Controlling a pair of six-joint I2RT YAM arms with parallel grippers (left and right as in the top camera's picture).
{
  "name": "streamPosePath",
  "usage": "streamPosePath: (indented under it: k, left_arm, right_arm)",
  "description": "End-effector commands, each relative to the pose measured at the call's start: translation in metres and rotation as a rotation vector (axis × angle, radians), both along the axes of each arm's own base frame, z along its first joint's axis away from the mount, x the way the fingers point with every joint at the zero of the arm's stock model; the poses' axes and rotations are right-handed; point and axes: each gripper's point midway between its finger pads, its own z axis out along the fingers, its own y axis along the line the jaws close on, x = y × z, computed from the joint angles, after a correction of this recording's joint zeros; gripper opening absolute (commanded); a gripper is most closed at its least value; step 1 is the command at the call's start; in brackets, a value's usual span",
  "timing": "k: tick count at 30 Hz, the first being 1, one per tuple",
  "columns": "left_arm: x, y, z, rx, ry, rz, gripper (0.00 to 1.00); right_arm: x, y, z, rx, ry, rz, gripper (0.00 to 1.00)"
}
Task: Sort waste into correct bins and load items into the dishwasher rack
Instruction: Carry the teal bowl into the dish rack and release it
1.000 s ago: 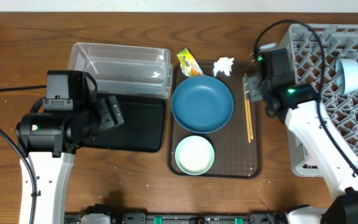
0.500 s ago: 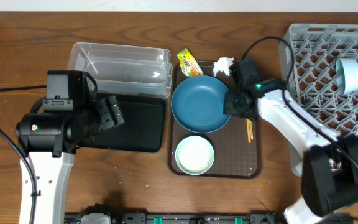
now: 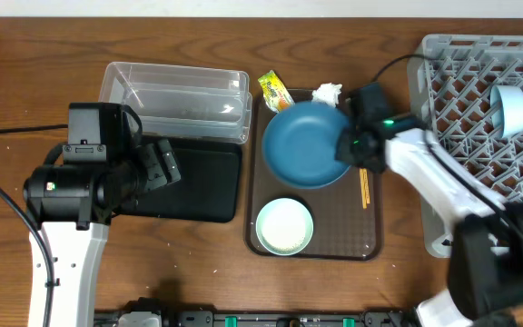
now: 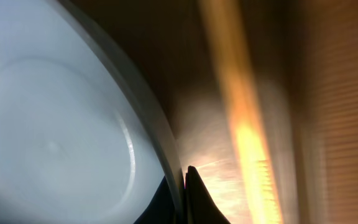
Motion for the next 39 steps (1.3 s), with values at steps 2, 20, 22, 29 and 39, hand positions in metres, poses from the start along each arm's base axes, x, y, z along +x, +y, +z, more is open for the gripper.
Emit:
streamPosePath:
  k: [2, 20, 22, 29, 39]
  left_arm:
    - [0.0, 0.003, 0.0, 0.009, 0.0, 0.015, 0.9]
    - [0.0, 0.003, 0.0, 0.009, 0.0, 0.015, 0.9]
    - [0.0, 0.003, 0.0, 0.009, 0.0, 0.015, 0.9]
    - [0.0, 0.003, 0.0, 0.009, 0.0, 0.015, 0.9]
    - [0.0, 0.003, 0.0, 0.009, 0.0, 0.015, 0.9]
  right_arm:
    - [0.017, -0.073, 0.096, -0.25, -0.308, -0.111, 0.01]
    - [-0.048, -0.322, 0.27, -1.318, -0.321, -0.686, 0.01]
    - [-0.049, -0.339, 0.266, -1.357, -0.255, -0.683, 0.01]
    - [-0.044, -0.389, 0.229, -1.448, 0.006, -0.58, 0.01]
    - [0.004, -0.391, 0.191, -1.484, 0.047, -0.411, 0.04]
